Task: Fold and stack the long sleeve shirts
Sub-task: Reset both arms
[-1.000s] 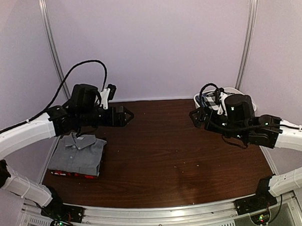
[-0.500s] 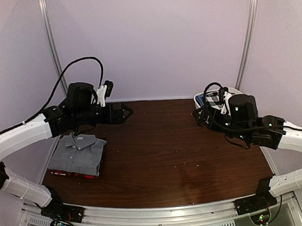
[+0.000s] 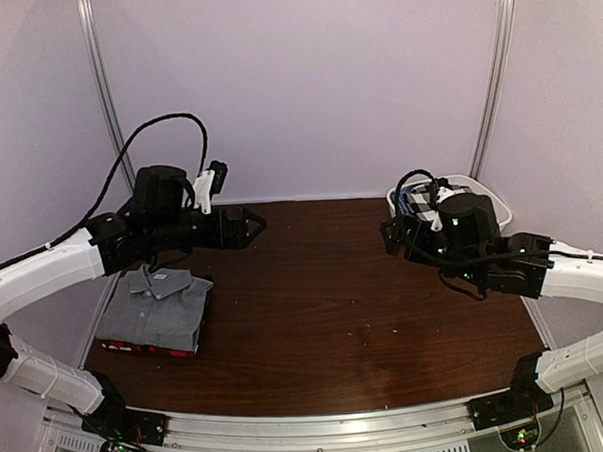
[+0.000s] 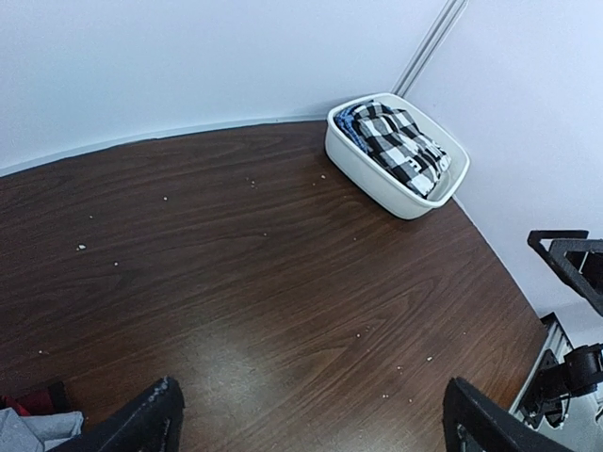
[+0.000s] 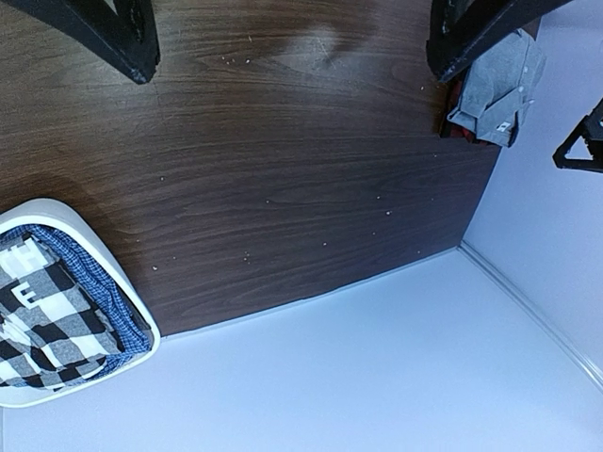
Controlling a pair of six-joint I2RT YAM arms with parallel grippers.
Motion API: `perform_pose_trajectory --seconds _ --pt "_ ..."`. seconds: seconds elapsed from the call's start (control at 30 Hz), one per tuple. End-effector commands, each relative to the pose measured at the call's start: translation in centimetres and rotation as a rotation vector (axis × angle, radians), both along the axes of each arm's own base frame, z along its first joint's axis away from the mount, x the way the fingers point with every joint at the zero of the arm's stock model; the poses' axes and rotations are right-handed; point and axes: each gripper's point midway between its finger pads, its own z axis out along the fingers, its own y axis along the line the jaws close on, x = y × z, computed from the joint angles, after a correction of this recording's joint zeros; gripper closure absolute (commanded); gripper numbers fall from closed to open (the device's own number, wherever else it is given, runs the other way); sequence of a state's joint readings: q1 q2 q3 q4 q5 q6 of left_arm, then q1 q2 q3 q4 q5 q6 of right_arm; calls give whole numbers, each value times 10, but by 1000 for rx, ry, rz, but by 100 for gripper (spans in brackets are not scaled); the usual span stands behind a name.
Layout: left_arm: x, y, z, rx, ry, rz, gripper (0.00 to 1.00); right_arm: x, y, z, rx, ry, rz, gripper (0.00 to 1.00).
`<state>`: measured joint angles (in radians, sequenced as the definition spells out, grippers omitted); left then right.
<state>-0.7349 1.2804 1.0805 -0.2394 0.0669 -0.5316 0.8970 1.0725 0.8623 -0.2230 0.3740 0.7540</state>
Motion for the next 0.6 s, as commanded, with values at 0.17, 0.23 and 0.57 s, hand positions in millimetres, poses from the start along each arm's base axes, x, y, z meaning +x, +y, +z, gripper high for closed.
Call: perform_pose_trajectory --seconds 0.17,0.23,0.57 --pt "6 -10 14 -16 -67 -31 2 9 -7 27 26 -73 -52 0" --pt "7 -9 15 -18 -67 -21 2 7 -7 24 20 -66 -49 0" --pt "21 0 18 -16 -98 72 2 5 -19 35 -67 -93 -61 0"
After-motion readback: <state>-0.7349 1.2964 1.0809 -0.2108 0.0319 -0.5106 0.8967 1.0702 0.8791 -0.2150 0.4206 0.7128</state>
